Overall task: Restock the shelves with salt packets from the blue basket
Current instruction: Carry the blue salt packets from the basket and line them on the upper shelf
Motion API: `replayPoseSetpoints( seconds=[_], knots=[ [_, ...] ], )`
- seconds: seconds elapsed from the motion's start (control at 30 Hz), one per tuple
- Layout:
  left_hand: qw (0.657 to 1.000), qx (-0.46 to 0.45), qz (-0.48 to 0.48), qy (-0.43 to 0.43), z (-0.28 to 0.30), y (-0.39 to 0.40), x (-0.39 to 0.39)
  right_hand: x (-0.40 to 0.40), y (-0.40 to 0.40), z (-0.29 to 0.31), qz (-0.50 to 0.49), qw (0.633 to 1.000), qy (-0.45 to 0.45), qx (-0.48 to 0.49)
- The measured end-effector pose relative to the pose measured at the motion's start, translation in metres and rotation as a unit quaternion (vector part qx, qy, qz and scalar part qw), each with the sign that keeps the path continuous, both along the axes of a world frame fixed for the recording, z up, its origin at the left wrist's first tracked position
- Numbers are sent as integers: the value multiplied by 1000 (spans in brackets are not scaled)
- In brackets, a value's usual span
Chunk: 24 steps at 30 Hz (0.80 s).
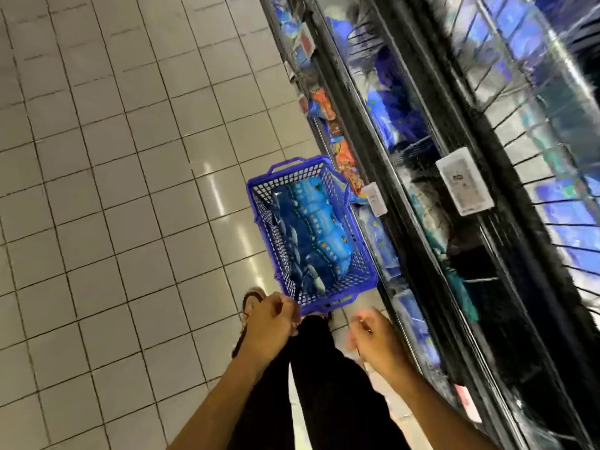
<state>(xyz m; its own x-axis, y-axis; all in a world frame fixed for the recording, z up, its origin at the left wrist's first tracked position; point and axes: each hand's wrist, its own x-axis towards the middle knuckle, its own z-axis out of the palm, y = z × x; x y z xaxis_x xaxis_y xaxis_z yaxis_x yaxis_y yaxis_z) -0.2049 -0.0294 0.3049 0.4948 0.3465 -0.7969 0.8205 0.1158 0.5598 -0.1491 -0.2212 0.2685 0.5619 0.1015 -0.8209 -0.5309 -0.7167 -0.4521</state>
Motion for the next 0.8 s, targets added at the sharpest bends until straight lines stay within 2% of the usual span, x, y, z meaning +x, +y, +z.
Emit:
replayPoseSetpoints(
  seconds=[0.1,0.17,0.27,0.43,0.5,0.53,0.57,0.63,0.67,0.7,0.77,0.8],
  knots=[
    [998,7,-50,40,-87,6,24,37,20,-82,15,998,26,-51],
    [993,40,-98,59,-148,9,37,56,30,-142,33,996,23,-76],
    [974,100,-188,78,-238,11,62,73,48,-234,8,995,19,-98],
    [939,147,-308,36,-365,1,109,86,72,-359,-15,990,41,-133],
    [921,168,-350,28,-401,-7,122,87,72,-388,-30,983,77,-164],
    [915,175,-361,32,-415,-12,127,88,71,-403,31,977,95,-186],
    [911,182,-368,35,-427,-17,130,89,70,-412,2,978,102,-180],
    [901,203,-380,42,-445,-29,135,90,74,-426,-186,969,92,-137],
    [897,214,-386,44,-452,-32,136,89,76,-429,-279,944,103,-141],
    [894,221,-388,45,-457,-35,137,86,68,-438,-294,937,113,-155],
    [892,223,-388,56,-465,-36,140,85,69,-440,-150,966,80,-194],
    [889,226,-393,65,-468,-35,142,82,67,-440,-112,972,56,-197]
  ],
)
